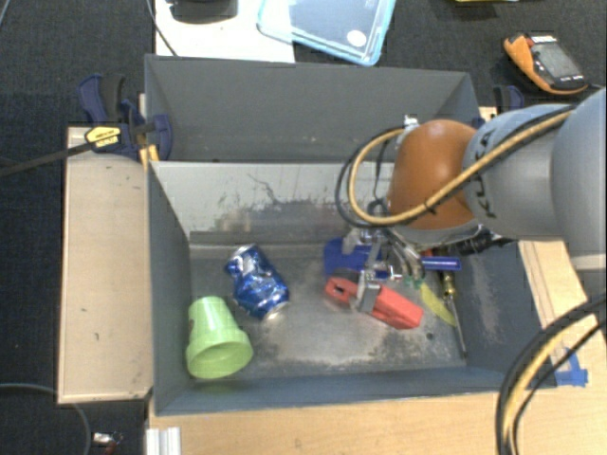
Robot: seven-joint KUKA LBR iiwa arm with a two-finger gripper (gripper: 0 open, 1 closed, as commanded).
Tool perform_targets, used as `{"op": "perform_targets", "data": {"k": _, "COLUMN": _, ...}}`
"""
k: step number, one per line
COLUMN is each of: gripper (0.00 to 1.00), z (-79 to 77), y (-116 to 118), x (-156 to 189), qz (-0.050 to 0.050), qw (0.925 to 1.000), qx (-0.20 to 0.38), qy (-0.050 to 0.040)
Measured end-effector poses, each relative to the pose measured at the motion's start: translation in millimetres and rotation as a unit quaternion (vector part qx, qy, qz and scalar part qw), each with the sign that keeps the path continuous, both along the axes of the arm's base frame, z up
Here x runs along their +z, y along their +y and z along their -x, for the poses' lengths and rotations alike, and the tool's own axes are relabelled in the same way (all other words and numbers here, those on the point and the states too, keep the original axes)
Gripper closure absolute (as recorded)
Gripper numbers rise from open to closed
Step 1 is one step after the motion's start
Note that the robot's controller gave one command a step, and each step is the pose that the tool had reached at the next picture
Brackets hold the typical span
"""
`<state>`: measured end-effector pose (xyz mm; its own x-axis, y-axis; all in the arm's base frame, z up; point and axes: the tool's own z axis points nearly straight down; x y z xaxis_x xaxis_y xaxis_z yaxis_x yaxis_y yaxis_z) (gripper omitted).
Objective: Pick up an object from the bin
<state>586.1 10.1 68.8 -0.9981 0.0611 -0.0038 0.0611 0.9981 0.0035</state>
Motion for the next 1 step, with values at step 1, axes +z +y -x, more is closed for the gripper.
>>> {"op": "perform_targets", "data": {"k": 1, "gripper": 1.0, "z": 4.0, "y": 31.5, "x": 6.2, "qz": -0.002, "qw": 0.9973, "qx": -0.073, "qy": -0.0057}}
